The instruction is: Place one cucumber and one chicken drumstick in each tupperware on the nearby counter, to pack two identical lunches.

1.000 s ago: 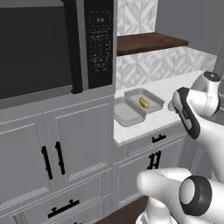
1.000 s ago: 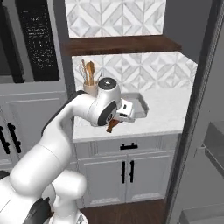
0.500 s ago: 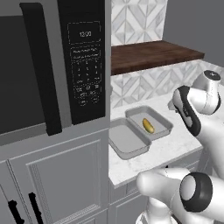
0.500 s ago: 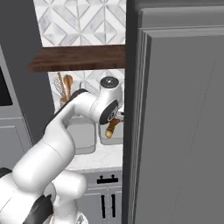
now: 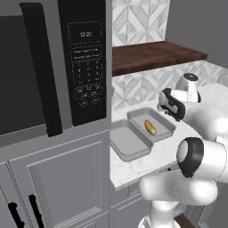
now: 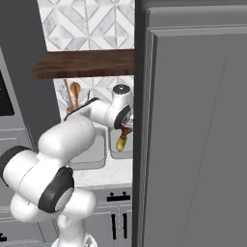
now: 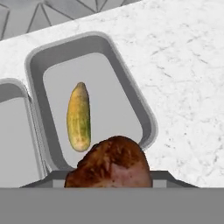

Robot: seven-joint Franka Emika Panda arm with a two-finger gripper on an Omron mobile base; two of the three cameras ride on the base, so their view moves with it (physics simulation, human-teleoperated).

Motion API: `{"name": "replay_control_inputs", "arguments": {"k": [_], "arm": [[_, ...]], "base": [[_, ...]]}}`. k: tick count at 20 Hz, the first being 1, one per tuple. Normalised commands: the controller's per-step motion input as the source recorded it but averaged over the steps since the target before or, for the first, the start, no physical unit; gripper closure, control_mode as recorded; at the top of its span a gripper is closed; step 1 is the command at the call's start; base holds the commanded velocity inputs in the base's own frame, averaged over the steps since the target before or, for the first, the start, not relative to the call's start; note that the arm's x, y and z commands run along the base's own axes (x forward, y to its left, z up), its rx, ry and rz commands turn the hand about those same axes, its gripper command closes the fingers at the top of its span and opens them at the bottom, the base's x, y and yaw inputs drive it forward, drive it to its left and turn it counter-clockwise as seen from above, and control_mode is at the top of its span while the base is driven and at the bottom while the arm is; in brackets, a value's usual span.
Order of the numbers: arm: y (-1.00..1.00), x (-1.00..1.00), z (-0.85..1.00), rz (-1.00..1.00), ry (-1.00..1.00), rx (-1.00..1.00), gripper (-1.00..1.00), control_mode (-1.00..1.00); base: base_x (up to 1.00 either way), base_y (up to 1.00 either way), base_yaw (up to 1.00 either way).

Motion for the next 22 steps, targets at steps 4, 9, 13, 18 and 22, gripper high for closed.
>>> {"name": "replay_control_inputs", "arguments": {"k": [4,9,13,18,22], "arm": [[0.04,0.99,-0.71,0.04,0.13,-0.02,1.0,-1.0],[0.0,0.98,-0.92,0.08,0.12,-0.01,1.0,-1.0],[0.0,0.93,-0.74,0.11,0.06,0.0,-1.0,-1.0],[-0.01,0.42,-0.11,0.04,0.0,0.0,-1.0,-1.0],[0.0,-0.27,0.27,0.0,0.0,0.0,-1.0,-1.0]], "base": [[0.0,0.0,0.0],[0.0,0.0,0.0],[0.0,0.0,0.0],[0.0,0.0,0.0],[0.0,0.0,0.0]]}}
